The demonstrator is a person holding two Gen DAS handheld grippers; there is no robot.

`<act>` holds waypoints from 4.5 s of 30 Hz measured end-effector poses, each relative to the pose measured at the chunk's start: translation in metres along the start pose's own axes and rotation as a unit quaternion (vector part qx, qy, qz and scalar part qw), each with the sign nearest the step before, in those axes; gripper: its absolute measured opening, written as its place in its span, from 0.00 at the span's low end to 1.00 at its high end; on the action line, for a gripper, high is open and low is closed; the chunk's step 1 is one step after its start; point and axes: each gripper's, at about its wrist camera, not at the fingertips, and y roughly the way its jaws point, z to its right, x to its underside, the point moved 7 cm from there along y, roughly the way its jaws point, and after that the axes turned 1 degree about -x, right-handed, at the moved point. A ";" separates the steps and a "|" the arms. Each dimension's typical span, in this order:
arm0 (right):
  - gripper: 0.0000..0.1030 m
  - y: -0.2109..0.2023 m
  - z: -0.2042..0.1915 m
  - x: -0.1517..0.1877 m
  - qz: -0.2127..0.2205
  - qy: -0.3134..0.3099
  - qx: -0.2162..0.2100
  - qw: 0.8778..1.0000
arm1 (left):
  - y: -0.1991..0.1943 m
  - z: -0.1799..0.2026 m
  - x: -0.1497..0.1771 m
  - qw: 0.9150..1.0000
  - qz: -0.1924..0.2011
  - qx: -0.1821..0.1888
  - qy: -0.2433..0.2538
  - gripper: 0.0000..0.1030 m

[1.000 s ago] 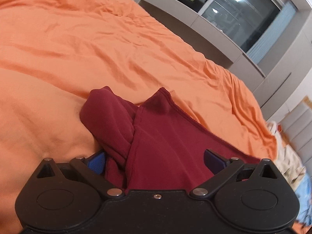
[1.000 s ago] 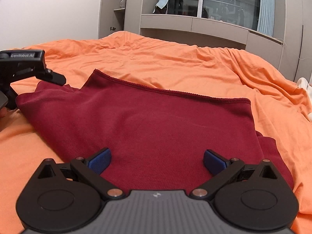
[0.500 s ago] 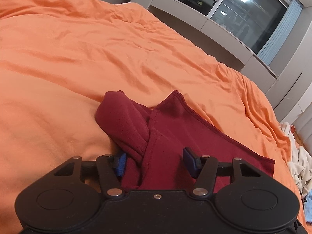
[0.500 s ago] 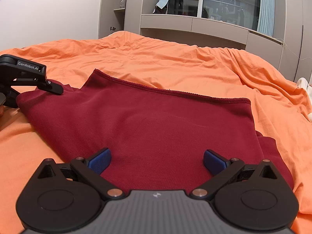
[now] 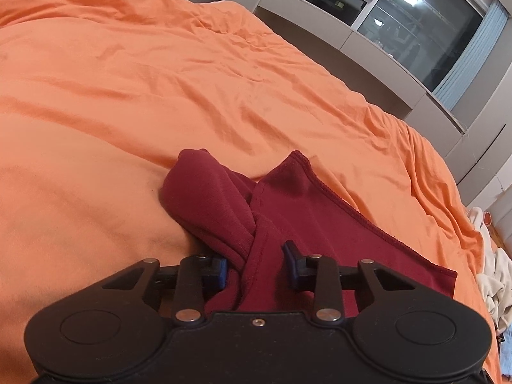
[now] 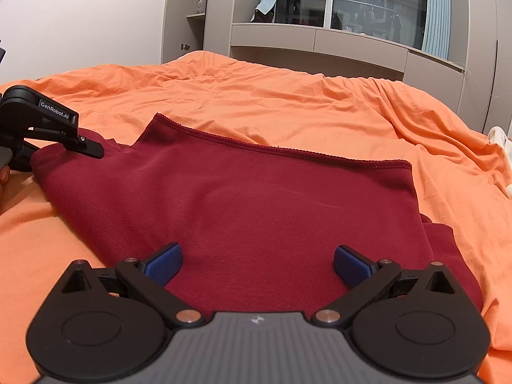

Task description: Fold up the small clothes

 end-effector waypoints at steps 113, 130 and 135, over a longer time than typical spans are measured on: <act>0.08 -0.024 0.223 -0.024 0.059 0.293 -0.004 0.954 | -0.062 0.274 0.178 0.835 0.018 0.261 0.484 0.16; 0.08 -0.022 0.226 -0.007 0.019 0.291 0.027 0.956 | -0.051 0.280 0.193 0.822 0.007 0.268 0.502 0.16; 0.09 -0.016 0.228 0.003 -0.006 0.295 0.032 0.955 | -0.048 0.276 0.194 0.820 -0.005 0.271 0.505 0.17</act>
